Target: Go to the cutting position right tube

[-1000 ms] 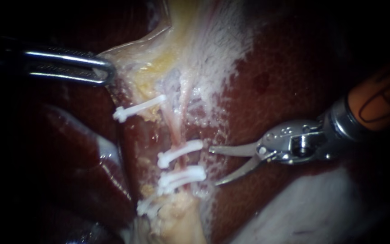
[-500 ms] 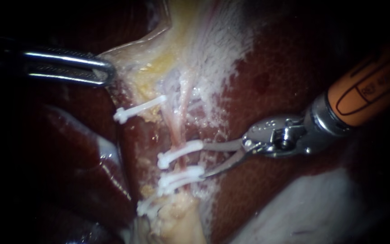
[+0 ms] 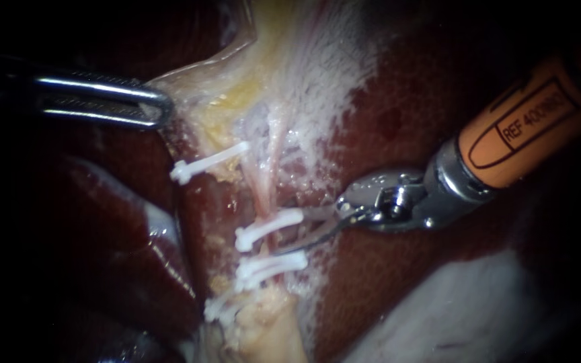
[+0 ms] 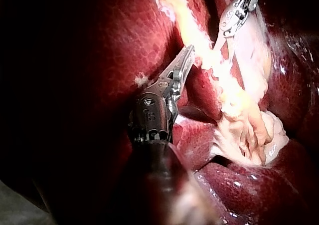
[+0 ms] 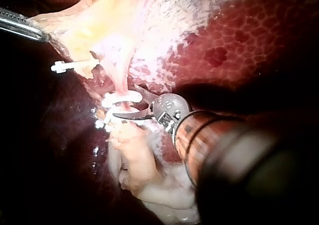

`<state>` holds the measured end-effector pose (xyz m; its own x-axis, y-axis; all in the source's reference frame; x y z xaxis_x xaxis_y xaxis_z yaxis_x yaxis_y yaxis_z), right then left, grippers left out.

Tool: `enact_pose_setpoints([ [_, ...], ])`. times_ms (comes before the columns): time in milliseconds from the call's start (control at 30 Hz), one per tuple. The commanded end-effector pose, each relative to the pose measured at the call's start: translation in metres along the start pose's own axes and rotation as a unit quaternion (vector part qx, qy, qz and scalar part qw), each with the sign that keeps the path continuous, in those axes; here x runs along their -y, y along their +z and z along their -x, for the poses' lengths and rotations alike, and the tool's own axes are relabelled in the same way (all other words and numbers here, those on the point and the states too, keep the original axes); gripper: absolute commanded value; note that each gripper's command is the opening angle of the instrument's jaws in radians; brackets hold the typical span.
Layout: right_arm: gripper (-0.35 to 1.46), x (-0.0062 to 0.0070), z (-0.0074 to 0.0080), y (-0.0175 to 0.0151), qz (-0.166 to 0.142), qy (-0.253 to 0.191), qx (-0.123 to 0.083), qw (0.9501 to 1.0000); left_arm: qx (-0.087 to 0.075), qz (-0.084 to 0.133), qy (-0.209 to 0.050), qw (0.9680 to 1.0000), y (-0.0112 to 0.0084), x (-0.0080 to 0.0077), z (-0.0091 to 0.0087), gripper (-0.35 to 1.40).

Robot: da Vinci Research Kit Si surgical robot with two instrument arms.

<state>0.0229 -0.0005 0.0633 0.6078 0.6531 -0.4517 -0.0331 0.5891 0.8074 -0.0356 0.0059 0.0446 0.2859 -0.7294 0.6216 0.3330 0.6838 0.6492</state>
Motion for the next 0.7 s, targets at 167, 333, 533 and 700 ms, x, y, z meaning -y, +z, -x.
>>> enact_pose_setpoints([
  [167,0.43,-0.0001,0.0003,0.0005,-0.008,0.006,0.008,0.9999,0.0,0.0,0.0,1.0,0.0001,0.0,-0.0001,-0.35],
  [333,0.28,0.0,0.0005,0.0009,-0.014,0.009,0.013,0.9998,0.0,0.001,0.0,1.0,0.0001,0.0001,-0.0001,-0.35],
  [533,0.21,0.0003,0.0001,0.0017,-0.015,0.008,0.014,0.9998,0.0,0.001,0.0,1.0,0.0002,0.0001,-0.0001,-0.35],
  [700,0.21,0.0005,-0.0003,0.0022,-0.017,0.007,0.015,0.9997,0.0,0.001,0.0,1.0,0.0003,0.0001,-0.0001,-0.35],
])
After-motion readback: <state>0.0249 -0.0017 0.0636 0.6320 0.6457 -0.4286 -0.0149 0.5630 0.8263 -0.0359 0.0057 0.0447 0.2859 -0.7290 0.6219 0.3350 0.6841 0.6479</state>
